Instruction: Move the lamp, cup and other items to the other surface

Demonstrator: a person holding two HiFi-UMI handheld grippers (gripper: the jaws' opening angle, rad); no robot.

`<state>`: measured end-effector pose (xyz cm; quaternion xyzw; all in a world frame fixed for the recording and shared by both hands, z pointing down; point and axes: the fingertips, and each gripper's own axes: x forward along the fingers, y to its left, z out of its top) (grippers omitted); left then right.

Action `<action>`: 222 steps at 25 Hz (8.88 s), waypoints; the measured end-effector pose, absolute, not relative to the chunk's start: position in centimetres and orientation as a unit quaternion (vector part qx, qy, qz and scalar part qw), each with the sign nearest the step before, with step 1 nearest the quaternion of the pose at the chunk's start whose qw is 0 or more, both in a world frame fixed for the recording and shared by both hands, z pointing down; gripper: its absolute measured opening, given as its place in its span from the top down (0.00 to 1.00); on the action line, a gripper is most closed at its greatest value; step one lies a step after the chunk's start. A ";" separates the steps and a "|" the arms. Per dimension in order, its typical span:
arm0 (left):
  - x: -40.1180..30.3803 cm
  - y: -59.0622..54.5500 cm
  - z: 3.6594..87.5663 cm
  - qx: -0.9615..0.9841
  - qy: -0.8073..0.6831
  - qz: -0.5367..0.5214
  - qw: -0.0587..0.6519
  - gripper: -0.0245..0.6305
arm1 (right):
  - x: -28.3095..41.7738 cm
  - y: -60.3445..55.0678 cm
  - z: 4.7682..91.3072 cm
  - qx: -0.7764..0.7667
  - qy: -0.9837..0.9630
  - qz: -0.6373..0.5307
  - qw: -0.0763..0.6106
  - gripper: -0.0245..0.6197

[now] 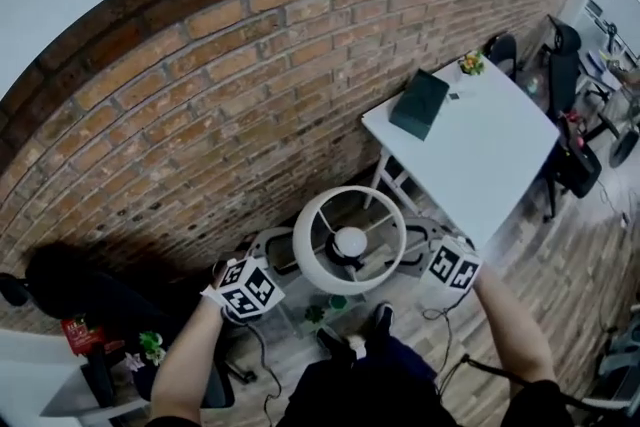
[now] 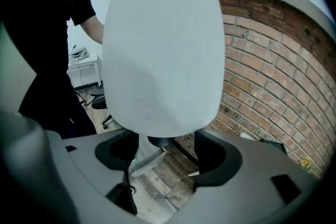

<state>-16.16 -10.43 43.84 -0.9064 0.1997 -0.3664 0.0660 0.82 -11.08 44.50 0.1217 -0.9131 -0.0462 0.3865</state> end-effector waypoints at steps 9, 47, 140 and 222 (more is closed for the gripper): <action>-9.4 -12.5 41.3 -0.918 0.166 -0.350 0.088 0.52 | 7.5 -11.7 41.3 0.162 -0.908 -0.041 0.384 0.44; 26.2 -34.2 42.9 -0.910 0.135 -0.376 0.109 0.52 | 43.0 -31.9 42.8 0.201 -0.889 -0.030 0.410 0.44; -15.6 15.1 66.8 -0.621 0.695 -0.186 -0.310 0.64 | -4.5 1.3 75.1 0.006 -0.923 0.033 0.384 0.56; -8.5 9.1 48.6 -0.748 0.610 -0.151 -0.216 0.64 | 12.7 -7.1 50.8 0.256 -0.896 0.143 0.334 0.49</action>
